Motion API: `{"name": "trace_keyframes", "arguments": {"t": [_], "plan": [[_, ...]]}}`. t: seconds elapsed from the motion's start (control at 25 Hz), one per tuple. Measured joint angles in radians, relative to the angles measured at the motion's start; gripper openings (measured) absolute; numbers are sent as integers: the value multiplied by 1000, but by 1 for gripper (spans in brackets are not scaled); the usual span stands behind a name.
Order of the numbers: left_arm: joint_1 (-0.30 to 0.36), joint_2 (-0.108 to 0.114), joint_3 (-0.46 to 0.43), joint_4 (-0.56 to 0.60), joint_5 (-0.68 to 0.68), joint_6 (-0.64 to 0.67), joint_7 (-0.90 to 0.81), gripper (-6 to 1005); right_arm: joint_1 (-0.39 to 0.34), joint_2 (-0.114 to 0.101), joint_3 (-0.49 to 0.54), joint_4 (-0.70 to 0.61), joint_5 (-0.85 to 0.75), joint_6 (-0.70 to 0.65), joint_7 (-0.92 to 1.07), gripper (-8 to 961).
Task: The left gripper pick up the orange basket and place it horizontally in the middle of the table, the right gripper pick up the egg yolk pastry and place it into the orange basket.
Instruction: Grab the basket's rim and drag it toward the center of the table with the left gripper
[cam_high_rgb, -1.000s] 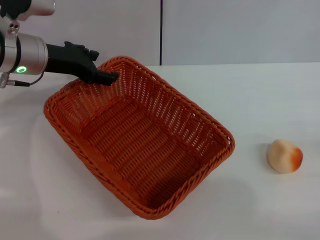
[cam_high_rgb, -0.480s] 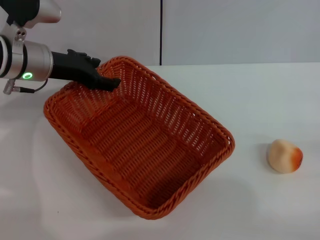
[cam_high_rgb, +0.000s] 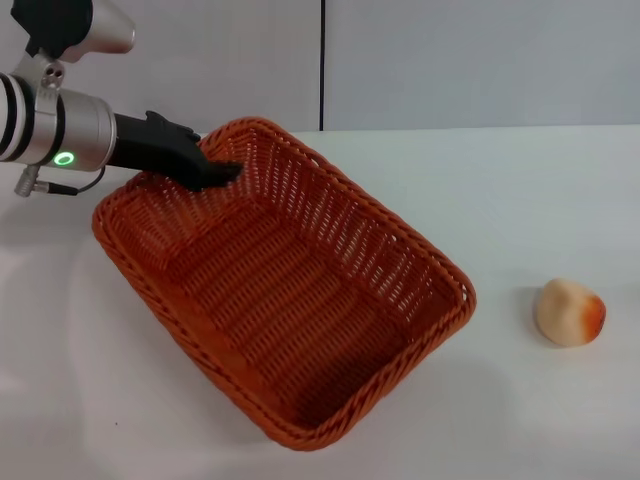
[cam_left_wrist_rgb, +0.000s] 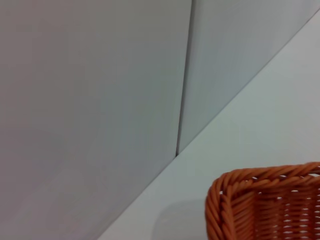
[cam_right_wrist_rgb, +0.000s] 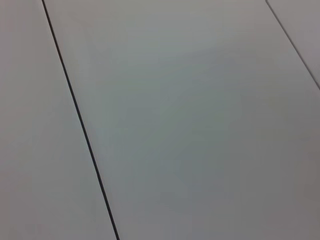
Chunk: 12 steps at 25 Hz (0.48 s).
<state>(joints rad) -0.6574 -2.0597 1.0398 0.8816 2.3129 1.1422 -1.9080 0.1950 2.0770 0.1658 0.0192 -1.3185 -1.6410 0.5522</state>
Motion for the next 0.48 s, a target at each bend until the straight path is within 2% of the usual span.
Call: {"name": "trace_keyframes", "arguments": {"t": [0.12,0.2,0.44,0.48], "plan": [[2,0,-3,0,-2,-5,-2,544,0,0,0,1,-1,3,0,610],[4,0,-5,1,-5,-10,-10,343,-1,0,0,3,-2,4,1,610],[10,0,-7,5,-5,-30,-37,194,-3,0,0,5,-2,4,1,608],[11,0,-8,6,-5,-32,-43,194,-4,0,0,5,-2,4,2,608]]}}
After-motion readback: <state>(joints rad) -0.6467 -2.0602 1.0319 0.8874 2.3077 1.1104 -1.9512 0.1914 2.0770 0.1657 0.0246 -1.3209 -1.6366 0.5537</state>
